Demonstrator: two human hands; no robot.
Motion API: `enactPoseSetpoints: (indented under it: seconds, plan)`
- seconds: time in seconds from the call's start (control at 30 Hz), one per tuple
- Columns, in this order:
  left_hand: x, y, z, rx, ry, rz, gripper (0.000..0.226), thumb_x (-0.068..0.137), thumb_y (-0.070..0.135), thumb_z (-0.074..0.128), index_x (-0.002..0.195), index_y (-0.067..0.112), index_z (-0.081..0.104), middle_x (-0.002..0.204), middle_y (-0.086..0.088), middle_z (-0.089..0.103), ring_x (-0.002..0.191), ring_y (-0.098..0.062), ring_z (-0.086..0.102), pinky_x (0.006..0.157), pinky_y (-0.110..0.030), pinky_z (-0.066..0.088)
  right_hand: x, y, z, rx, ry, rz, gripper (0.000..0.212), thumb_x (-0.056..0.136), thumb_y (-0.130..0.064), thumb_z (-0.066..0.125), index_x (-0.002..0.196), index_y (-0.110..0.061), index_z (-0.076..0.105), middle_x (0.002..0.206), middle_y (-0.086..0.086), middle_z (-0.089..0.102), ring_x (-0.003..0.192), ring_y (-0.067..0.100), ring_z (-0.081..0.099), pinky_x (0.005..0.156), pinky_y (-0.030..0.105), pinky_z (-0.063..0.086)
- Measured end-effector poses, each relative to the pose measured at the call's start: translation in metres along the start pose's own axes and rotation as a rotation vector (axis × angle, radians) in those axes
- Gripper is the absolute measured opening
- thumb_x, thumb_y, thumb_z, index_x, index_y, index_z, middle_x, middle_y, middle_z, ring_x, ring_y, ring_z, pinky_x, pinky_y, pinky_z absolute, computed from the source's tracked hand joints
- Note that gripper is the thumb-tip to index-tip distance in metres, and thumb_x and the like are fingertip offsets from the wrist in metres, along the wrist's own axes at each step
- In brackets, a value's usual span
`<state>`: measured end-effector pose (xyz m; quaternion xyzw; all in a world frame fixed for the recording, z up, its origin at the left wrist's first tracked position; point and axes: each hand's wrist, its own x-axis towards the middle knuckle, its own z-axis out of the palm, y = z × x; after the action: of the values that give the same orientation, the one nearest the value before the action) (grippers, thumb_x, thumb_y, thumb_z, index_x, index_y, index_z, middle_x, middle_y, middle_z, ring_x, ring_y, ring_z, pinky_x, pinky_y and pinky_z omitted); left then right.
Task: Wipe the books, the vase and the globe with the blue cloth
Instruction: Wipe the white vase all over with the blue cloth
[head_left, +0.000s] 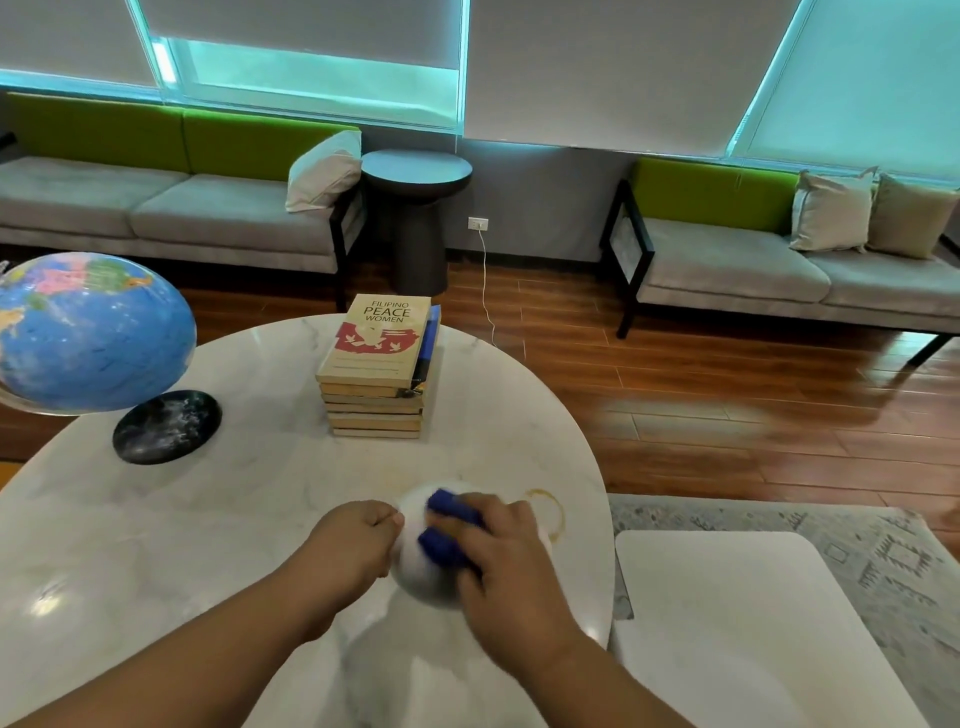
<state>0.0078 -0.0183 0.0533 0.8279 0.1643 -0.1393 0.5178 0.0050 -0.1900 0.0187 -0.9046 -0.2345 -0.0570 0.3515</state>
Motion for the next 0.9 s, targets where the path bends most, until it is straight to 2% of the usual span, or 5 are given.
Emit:
enactPoseSetpoints:
  seconds: [0.13, 0.3, 0.43, 0.67, 0.9]
  plan:
    - [0.003, -0.005, -0.004, -0.023, -0.013, -0.013, 0.035, 0.098, 0.026, 0.050, 0.070, 0.006, 0.052, 0.062, -0.007, 0.047, 0.060, -0.018, 0.039, 0.057, -0.028, 0.035, -0.030, 0.013, 0.019, -0.101, 0.083, -0.203, 0.036, 0.079, -0.025, 0.054, 0.110, -0.039, 0.066, 0.129, -0.022, 0.046, 0.103, 0.010, 0.042, 0.092, 0.019, 0.042]
    - [0.003, -0.018, -0.010, -0.005, -0.003, 0.032, 0.033, 0.096, 0.024, 0.055, 0.071, 0.003, 0.048, 0.062, -0.005, 0.042, 0.058, -0.017, 0.034, 0.057, -0.027, 0.028, -0.041, 0.039, 0.015, 0.418, 0.302, 0.407, 0.046, 0.081, -0.016, 0.062, 0.102, -0.057, 0.065, 0.119, -0.032, 0.047, 0.112, -0.009, 0.047, 0.104, 0.017, 0.036]
    - [-0.001, -0.021, -0.009, 0.165, -0.029, 0.165, 0.027, 0.095, 0.023, 0.056, 0.074, 0.005, 0.055, 0.058, 0.005, 0.046, 0.055, -0.010, 0.042, 0.053, -0.019, 0.034, -0.027, 0.049, 0.004, 0.565, 0.287, 0.737, 0.044, 0.089, -0.005, 0.053, 0.100, -0.046, 0.061, 0.115, -0.024, 0.050, 0.111, 0.009, 0.053, 0.102, 0.033, 0.043]
    - [0.003, -0.025, -0.012, -0.013, -0.133, 0.074, 0.018, 0.094, 0.023, 0.059, 0.087, 0.009, 0.069, 0.063, -0.002, 0.059, 0.061, -0.012, 0.051, 0.061, -0.023, 0.042, -0.036, 0.024, 0.001, 0.550, 0.131, 0.337, 0.051, 0.082, 0.004, 0.064, 0.099, -0.043, 0.072, 0.111, -0.025, 0.053, 0.112, -0.001, 0.052, 0.098, 0.013, 0.040]
    - [-0.001, -0.026, -0.013, -0.064, -0.208, 0.011, 0.033, 0.094, 0.020, 0.059, 0.062, 0.011, 0.053, 0.058, -0.007, 0.057, 0.052, -0.011, 0.047, 0.055, -0.020, 0.039, -0.034, 0.056, 0.001, 0.516, 0.243, 0.683, 0.046, 0.089, -0.004, 0.057, 0.103, -0.048, 0.062, 0.115, -0.021, 0.050, 0.106, 0.002, 0.053, 0.105, 0.034, 0.042]
